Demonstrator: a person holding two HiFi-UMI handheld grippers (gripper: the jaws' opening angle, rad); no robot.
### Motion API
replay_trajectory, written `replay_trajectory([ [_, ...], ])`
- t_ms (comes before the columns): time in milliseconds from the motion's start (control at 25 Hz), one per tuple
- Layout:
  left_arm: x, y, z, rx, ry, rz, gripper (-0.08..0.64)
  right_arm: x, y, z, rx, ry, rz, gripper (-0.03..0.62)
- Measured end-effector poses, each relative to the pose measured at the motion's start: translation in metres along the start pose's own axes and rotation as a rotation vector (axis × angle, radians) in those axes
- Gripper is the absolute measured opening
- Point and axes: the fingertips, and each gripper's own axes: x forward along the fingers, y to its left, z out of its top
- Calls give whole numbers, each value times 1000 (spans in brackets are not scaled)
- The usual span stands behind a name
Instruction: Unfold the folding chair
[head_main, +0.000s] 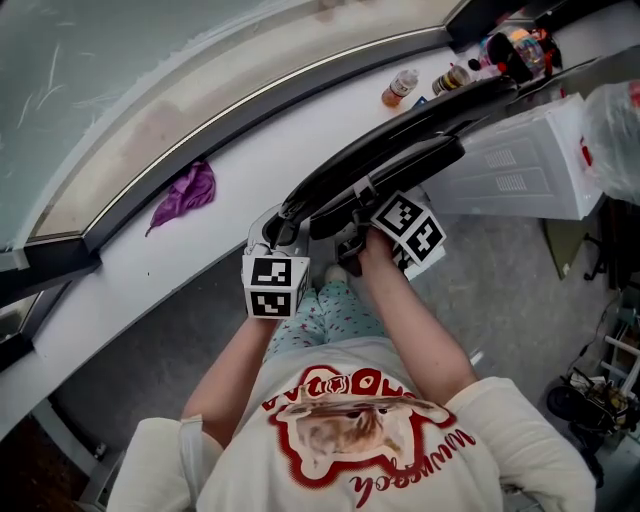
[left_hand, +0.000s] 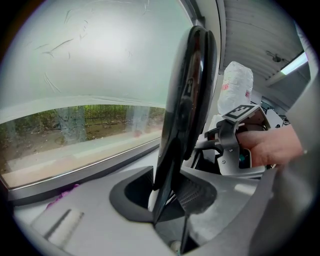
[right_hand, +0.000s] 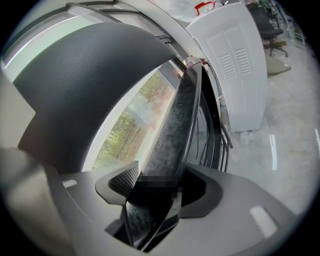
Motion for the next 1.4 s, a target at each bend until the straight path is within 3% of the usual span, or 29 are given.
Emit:
replay_trajectory([
  [240,-2,-6,-4,46,-11,-23,112,-9,-7,0,43,-46,3,256],
  [960,-9,-25,-22,39,19,-57,106,-65,-65,-17,120,-76,-31,179],
  [1400,-15,-46,-42,15,24,26,104,-102,-122,-36,216,9,8,179],
])
